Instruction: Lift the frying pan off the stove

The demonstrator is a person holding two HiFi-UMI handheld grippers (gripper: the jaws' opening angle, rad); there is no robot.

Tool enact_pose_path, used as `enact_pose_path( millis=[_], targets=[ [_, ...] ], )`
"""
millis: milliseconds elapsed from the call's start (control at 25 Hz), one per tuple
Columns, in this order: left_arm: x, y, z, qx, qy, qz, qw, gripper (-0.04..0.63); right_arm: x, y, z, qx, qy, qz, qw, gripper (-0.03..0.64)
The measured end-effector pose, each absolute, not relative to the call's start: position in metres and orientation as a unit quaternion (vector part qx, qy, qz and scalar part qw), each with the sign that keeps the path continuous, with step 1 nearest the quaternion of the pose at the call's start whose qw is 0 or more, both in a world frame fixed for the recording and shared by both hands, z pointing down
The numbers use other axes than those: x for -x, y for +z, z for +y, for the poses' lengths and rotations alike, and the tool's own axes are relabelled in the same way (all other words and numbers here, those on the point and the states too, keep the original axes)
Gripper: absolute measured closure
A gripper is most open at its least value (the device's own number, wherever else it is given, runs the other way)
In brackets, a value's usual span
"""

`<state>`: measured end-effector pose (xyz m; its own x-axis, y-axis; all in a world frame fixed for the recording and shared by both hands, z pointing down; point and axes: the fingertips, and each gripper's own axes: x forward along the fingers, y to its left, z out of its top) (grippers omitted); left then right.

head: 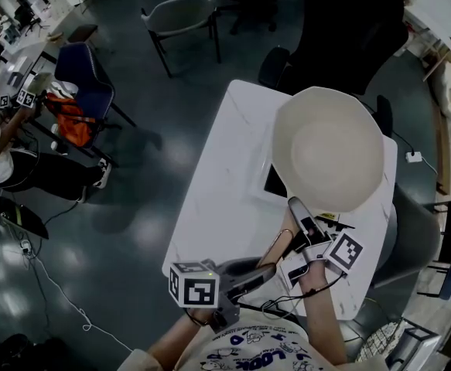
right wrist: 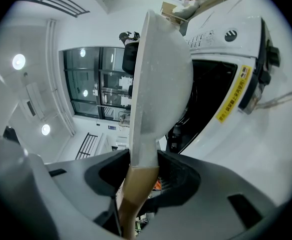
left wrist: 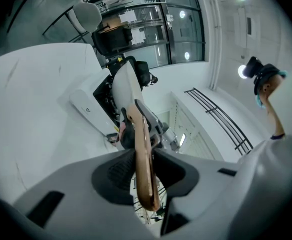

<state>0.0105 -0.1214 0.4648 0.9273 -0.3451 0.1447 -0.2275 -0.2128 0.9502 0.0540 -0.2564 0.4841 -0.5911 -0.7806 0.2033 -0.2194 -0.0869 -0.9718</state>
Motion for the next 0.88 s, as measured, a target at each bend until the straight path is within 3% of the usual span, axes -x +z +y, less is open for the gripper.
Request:
enact_pose_path(
  millis=[880],
  targets=[
    [-0.021, 0.451, -0.118, -0.782, -0.062, -0.166, 0.598, 0.477, -0.059, 0.469, -0.255, 0.385, -0.615, 0.652, 0.222, 0.44]
  ],
)
